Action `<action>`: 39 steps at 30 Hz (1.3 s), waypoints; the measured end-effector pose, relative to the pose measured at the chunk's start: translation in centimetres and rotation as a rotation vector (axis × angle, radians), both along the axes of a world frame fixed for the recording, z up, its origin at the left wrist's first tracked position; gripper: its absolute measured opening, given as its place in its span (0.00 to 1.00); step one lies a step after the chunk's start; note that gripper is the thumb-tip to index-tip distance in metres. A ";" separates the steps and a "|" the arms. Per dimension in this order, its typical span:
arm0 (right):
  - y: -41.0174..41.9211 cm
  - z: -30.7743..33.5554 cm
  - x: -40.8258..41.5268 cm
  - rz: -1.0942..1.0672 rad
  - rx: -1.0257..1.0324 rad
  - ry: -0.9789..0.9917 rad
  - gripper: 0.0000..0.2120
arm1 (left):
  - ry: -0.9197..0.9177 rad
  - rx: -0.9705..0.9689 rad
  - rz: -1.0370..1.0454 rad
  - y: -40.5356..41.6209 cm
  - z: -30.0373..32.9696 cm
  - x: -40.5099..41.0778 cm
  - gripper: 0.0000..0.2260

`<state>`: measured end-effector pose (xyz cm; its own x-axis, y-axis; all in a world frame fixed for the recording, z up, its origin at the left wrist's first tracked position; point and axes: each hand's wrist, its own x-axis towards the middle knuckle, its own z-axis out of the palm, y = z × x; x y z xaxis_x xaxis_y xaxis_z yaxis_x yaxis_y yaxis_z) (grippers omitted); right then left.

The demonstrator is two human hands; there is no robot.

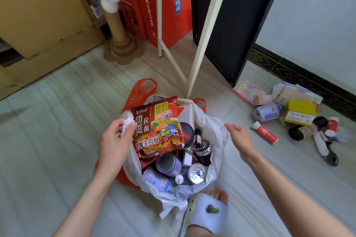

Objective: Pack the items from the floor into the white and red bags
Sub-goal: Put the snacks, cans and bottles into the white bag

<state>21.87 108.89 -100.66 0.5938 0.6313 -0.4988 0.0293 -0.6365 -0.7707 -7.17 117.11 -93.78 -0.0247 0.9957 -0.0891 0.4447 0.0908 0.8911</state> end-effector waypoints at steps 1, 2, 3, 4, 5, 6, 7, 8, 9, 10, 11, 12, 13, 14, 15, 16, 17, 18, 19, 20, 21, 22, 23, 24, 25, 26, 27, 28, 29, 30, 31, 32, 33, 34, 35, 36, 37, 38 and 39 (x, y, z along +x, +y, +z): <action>0.5 -1.0 0.9 -0.013 -0.050 0.034 0.20 | -0.001 0.019 0.016 0.3 -0.1 0.3 0.04; 1.1 -2.0 1.7 -0.008 -0.123 0.075 0.25 | -0.005 0.036 0.036 0.5 -0.2 0.6 0.03; 1.7 -3.0 2.6 0.013 -0.197 0.123 0.27 | -0.013 0.044 0.065 0.8 -0.5 0.8 0.03; 2.3 -3.9 3.3 0.038 -0.246 0.162 0.26 | -0.018 0.045 0.096 1.0 -0.6 1.1 0.03; 2.9 -4.7 4.1 0.054 -0.268 0.193 0.21 | -0.027 0.042 0.125 1.3 -0.8 1.4 0.04; 3.3 -5.0 4.5 0.056 -0.280 0.229 0.14 | -0.028 0.032 0.141 1.6 -0.9 1.7 0.04; 3.5 -5.0 4.8 0.042 -0.279 0.264 0.12 | -0.023 0.013 0.148 1.6 -1.0 2.0 0.04; 3.4 -4.8 5.0 0.026 -0.281 0.275 0.12 | -0.020 -0.012 0.151 1.6 -0.9 2.3 0.04; 3.2 -4.5 5.2 0.020 -0.287 0.270 0.12 | -0.016 -0.037 0.151 1.6 -0.9 2.3 0.03; 3.1 -3.7 5.4 0.026 -0.287 0.259 0.11 | -0.011 -0.074 0.155 1.6 -0.5 2.4 0.03; 3.0 -2.4 5.4 0.037 -0.275 0.266 0.10 | 0.004 -0.108 0.164 1.4 -0.2 2.3 0.03; 3.0 -0.9 5.3 0.046 -0.248 0.295 0.10 | 0.023 -0.142 0.172 1.2 0.3 2.3 0.03; 3.1 0.7 5.1 0.054 -0.209 0.339 0.09 | 0.027 -0.180 0.191 0.8 0.9 2.3 0.03; 3.3 2.6 4.6 0.068 -0.185 0.381 0.09 | 0.024 -0.226 0.214 0.5 1.6 2.1 0.03; 3.3 4.5 3.9 0.091 -0.178 0.414 0.08 | 0.031 -0.290 0.238 0.2 2.2 1.6 0.01; 3.1 6.5 2.8 0.120 -0.176 0.452 0.07 | 0.037 -0.381 0.285 -0.1 2.9 0.9 0.03; 2.7 8.5 1.6 0.143 -0.165 0.510 0.07 | 0.030 -0.499 0.331 -0.3 3.4 0.1 0.06; 2.3 10.6 0.5 0.157 -0.148 0.574 0.08 | 0.000 -0.633 0.366 -0.6 4.0 -0.8 0.08; 1.8 12.7 -0.5 0.170 -0.127 0.612 0.11 | -0.025 -0.752 0.395 -0.8 4.8 -1.7 0.09; 1.5 14.7 -1.2 0.190 -0.106 0.605 0.13 | -0.030 -0.832 0.396 -1.0 6.0 -2.2 0.09; 1.2 16.6 -1.5 0.224 -0.094 0.559 0.14 | -0.010 -0.884 0.356 -1.1 7.6 -2.4 0.10; 1.0 18.3 -1.7 0.274 -0.089 0.490 0.14 | 0.016 -0.904 0.314 -0.9 9.2 -2.5 0.13; 0.8 19.9 -1.8 0.321 -0.092 0.423 0.12 | 0.036 -0.905 0.265 -0.5 10.9 -2.3 0.15; 0.5 21.3 -1.9 0.356 -0.110 0.374 0.11 | 0.043 -0.886 0.231 0.1 12.6 -2.3 0.17; 0.2 22.5 -2.2 0.367 -0.132 0.345 0.11 | 0.046 -0.859 0.206 0.5 14.3 -2.4 0.17; -0.1 23.6 -2.3 0.359 -0.149 0.332 0.10 | 0.051 -0.825 0.187 0.8 16.0 -2.3 0.15; -0.2 24.6 -2.6 0.339 -0.162 0.335 0.10 | 0.075 -0.810 0.153 0.9 17.5 -2.2 0.14; -0.2 25.6 -2.9 0.308 -0.165 0.356 0.10 | 0.117 -0.803 0.120 0.7 18.9 -2.0 0.15; -0.1 26.5 -3.3 0.276 -0.168 0.384 0.11 | 0.143 -0.780 0.097 0.3 20.1 -1.7 0.15; 0.1 27.4 -3.6 0.253 -0.176 0.398 0.12 | 0.152 -0.763 0.078 -0.2 21.2 -1.4 0.15; 0.4 28.1 -4.0 0.240 -0.189 0.402 0.12 | 0.170 -0.745 0.063 -0.7 22.1 -1.0 0.15; 0.8 28.9 -4.3 0.232 -0.199 0.405 0.12 | 0.183 -0.729 0.042 -1.1 23.1 -0.7 0.15; 1.1 29.6 -4.6 0.228 -0.209 0.400 0.12 | 0.183 -0.726 0.029 -1.3 23.8 -0.5 0.15; 1.3 30.3 -4.7 0.228 -0.219 0.386 0.12 | 0.180 -0.732 0.026 -1.5 24.4 -0.6 0.14; 1.5 31.0 -4.8 0.222 -0.228 0.365 0.12 | 0.173 -0.731 0.024 -1.6 25.1 -0.8 0.13; 1.6 31.8 -4.7 0.200 -0.230 0.351 0.12 | 0.171 -0.731 0.018 -1.7 25.9 -1.1 0.11; 1.6 32.7 -4.6 0.172 -0.230 0.346 0.13 | 0.163 -0.738 0.013 -1.9 26.5 -1.5 0.08; 1.6 33.8 -4.4 0.149 -0.224 0.342 0.13 | 0.154 -0.739 0.010 -1.9 27.3 -1.9 0.06; 1.6 34.9 -4.2 0.143 -0.219 0.335 0.13 | 0.143 -0.737 0.013 -1.9 28.3 -2.1 0.04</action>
<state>17.70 110.51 -65.73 0.2902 0.5536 -0.7806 -0.0999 -0.7937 -0.6001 -9.30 115.19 -65.51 -0.0976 0.6790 -0.7276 0.5465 0.6476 0.5310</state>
